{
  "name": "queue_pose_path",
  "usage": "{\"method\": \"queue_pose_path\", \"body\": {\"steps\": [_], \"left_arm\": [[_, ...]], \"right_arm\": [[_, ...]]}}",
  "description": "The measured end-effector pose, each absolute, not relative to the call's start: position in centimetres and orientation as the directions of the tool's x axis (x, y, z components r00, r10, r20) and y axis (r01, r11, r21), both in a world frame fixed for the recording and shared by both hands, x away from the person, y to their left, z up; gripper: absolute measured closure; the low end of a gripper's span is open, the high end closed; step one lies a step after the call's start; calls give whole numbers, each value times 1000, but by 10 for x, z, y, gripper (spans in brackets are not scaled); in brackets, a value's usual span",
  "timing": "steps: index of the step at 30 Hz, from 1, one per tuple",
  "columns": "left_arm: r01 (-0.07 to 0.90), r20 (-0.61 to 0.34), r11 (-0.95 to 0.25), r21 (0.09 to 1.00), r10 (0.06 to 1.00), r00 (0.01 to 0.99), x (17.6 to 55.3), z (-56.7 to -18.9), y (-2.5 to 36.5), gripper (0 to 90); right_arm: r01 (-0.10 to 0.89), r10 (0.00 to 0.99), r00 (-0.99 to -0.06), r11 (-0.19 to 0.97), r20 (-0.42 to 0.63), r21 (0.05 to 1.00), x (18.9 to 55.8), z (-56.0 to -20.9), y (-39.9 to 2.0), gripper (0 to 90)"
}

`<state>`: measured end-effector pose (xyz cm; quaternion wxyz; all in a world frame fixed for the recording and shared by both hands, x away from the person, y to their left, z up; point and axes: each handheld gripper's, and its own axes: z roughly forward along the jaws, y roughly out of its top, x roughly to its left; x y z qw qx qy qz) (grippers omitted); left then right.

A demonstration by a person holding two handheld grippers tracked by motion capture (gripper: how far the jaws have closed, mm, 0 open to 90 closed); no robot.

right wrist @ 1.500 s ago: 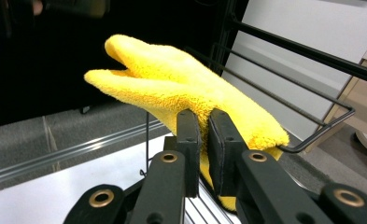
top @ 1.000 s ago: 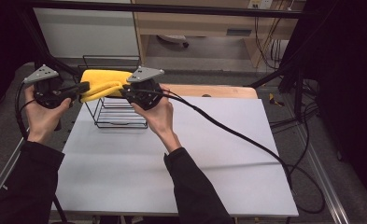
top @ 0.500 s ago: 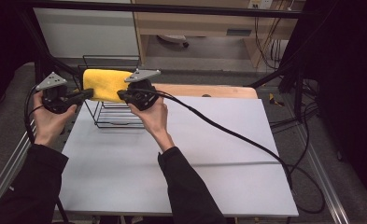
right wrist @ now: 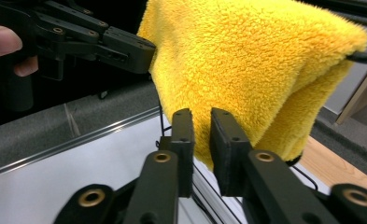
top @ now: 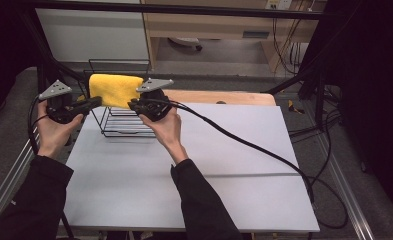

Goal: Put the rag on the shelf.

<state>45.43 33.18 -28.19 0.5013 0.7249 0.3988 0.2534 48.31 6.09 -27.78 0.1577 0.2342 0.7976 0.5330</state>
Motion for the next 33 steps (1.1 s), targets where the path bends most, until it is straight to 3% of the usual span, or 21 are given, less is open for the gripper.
{"method": "queue_pose_path", "body": {"steps": [3, 9, 12, 23, 29, 33], "left_arm": [[335, -49, -174, 926, 825, 562, 449, -283, 333, 800], [352, -64, -178, 919, 813, 579, 438, -293, 334, 607], [371, -61, -199, 907, 810, 584, 432, -301, 333, 494], [424, -113, -213, 881, 774, 623, 416, -334, 323, 222], [428, -107, -226, 875, 772, 627, 410, -352, 315, 88], [432, -101, -234, 871, 775, 624, 407, -362, 310, 52]], "right_arm": [[204, 530, -848, 319, 4, 925, 478, -274, 53, 733], [212, 521, -853, 325, 12, 922, 467, -270, 33, 599], [220, 525, -851, 327, 16, 919, 463, -270, 21, 516], [281, 600, -798, 306, 45, 910, 450, -289, -40, 196], [318, 630, -773, 291, 69, 902, 442, -308, -82, 96], [349, 658, -749, 288, 80, 892, 437, -320, -108, 56]]}}
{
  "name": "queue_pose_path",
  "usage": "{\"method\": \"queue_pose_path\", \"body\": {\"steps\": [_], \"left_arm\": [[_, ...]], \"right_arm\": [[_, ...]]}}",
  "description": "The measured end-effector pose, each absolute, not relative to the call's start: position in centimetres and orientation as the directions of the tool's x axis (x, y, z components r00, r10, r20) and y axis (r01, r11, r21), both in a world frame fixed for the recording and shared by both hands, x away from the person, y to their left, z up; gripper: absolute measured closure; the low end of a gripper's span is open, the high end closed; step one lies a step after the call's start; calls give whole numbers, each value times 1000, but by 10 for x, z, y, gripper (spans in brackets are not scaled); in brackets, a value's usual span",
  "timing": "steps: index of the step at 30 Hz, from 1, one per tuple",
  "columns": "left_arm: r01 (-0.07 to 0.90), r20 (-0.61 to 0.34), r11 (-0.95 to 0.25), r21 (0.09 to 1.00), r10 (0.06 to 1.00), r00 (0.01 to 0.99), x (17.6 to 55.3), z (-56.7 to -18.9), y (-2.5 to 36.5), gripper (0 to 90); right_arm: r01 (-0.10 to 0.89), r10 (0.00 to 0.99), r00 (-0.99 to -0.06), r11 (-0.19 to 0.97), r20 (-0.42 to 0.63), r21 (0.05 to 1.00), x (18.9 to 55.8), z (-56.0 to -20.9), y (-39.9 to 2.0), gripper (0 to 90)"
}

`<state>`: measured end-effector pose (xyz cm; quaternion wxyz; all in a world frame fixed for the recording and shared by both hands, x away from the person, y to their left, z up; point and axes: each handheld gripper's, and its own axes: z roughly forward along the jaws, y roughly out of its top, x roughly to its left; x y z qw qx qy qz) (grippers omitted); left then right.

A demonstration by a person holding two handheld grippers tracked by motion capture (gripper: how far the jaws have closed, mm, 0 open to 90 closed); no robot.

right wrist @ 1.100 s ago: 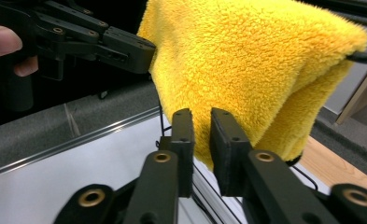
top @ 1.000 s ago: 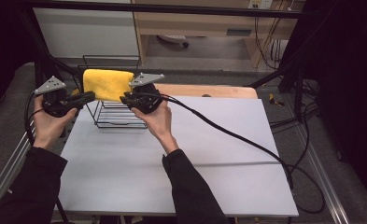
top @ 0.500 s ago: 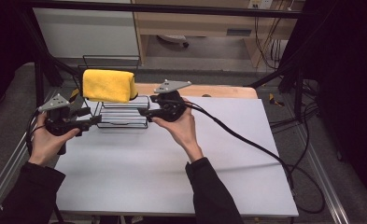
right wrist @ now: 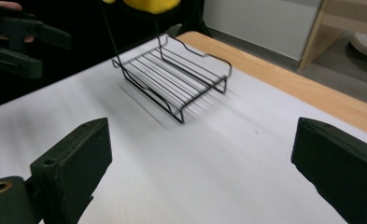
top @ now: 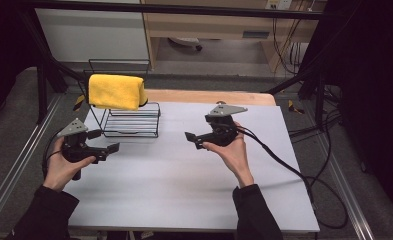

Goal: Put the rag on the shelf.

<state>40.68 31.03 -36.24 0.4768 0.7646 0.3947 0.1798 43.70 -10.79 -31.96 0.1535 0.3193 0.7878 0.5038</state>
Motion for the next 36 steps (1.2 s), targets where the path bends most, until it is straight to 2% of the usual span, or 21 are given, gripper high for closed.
{"method": "queue_pose_path", "body": {"steps": [17, 36], "left_arm": [[443, -100, -285, 850, 738, 667, 390, -407, 290, 47], [443, -85, -337, 831, 710, 699, 379, -439, 293, 47]], "right_arm": [[463, 713, -683, 253, 159, 849, 404, -393, -195, 24], [512, 739, -646, 232, 192, 827, 373, -441, -254, 6]]}}
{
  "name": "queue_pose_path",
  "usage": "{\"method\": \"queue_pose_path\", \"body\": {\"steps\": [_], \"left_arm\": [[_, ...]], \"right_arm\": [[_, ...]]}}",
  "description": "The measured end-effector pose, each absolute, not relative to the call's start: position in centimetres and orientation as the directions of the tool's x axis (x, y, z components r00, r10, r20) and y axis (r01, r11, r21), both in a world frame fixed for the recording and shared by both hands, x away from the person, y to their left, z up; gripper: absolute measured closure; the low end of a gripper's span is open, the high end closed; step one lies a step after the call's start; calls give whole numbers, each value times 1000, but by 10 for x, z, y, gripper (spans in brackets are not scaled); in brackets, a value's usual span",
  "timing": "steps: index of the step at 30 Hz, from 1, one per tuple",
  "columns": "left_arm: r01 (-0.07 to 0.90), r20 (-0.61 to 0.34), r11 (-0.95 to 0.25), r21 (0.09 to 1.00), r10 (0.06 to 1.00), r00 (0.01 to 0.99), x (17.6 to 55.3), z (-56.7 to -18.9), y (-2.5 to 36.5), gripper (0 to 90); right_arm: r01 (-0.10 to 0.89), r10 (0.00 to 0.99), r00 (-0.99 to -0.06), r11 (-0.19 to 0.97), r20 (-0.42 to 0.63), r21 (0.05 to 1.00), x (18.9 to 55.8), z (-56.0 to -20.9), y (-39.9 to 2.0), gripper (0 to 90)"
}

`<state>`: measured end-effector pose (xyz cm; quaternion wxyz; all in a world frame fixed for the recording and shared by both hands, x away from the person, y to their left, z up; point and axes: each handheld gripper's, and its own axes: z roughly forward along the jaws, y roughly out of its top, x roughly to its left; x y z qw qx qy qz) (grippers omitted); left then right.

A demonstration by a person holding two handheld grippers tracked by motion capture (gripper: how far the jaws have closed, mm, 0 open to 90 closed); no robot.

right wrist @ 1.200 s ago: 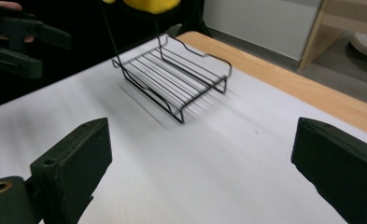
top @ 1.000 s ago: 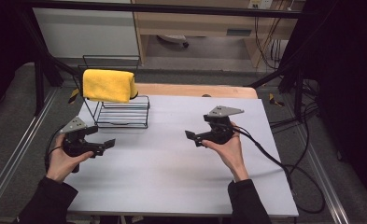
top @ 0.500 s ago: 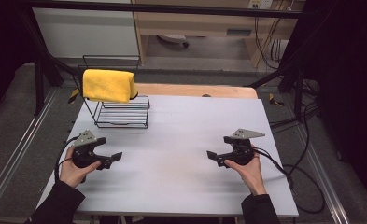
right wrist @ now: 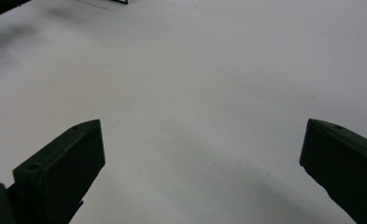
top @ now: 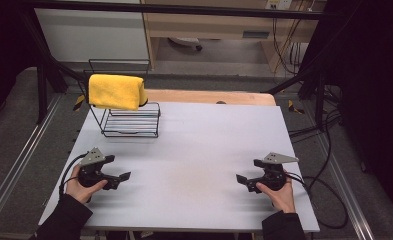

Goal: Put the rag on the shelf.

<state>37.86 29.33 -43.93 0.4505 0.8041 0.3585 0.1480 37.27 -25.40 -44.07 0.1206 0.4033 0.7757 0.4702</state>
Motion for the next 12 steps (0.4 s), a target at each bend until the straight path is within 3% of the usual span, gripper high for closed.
{"method": "queue_pose_path", "body": {"steps": [12], "left_arm": [[448, -87, -347, 824, 704, 705, 377, -446, 292, 55]], "right_arm": [[515, 745, -639, 229, 193, 826, 365, -448, -262, 6]]}}
